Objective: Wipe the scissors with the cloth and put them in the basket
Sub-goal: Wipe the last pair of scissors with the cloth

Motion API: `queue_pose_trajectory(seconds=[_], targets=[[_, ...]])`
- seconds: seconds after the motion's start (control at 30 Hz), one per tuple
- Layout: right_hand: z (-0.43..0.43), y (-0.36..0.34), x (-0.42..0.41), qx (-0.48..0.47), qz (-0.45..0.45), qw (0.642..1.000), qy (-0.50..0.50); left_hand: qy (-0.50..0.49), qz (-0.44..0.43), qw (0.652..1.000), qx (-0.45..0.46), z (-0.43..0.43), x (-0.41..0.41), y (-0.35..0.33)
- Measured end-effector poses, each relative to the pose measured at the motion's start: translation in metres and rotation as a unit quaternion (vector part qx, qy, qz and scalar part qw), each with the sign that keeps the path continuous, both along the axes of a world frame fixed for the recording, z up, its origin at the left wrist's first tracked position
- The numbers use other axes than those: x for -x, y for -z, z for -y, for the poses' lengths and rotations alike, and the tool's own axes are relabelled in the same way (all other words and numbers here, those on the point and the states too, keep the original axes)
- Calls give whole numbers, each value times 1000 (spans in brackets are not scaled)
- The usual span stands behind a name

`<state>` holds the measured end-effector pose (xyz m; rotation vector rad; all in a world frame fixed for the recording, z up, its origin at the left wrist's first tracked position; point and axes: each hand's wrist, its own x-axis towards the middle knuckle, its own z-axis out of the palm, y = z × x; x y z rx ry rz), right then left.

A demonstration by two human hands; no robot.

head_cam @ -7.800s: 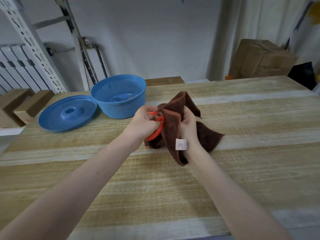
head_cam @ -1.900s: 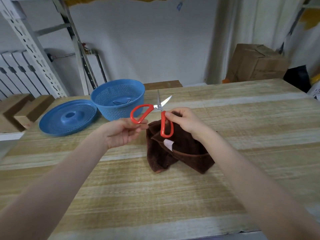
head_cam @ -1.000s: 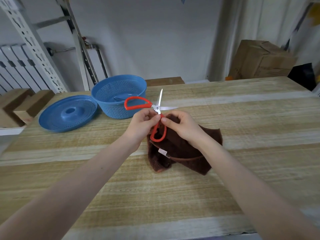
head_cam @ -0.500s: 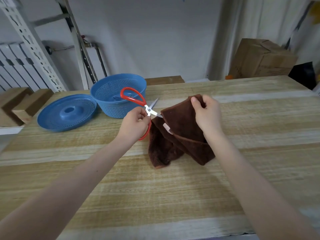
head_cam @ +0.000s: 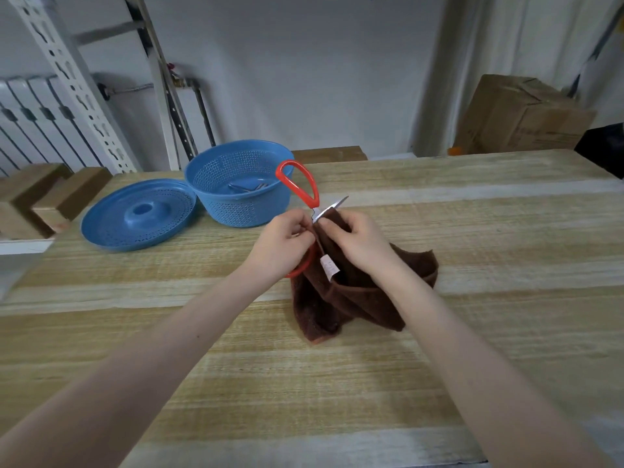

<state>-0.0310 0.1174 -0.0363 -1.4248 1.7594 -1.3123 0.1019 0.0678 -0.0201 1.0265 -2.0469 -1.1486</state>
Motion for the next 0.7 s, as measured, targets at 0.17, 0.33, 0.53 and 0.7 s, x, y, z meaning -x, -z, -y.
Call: queue_pose_trajectory(seconds=[0.17,0.33,0.53,0.7], targets=[[-1,-2,0,-5,-29,999,23,6,-24,998,-50,1,-2,-1],[-10,-1,6,-50,2,997,-60,-3,-25,999,-34,1,-9,4],[-7,4,8,-45,146,988,-24,-30,5,997,66,5,-2,3],[-2,6,6,-24,177,984,3,-39,11,996,85,7,-1,-2]])
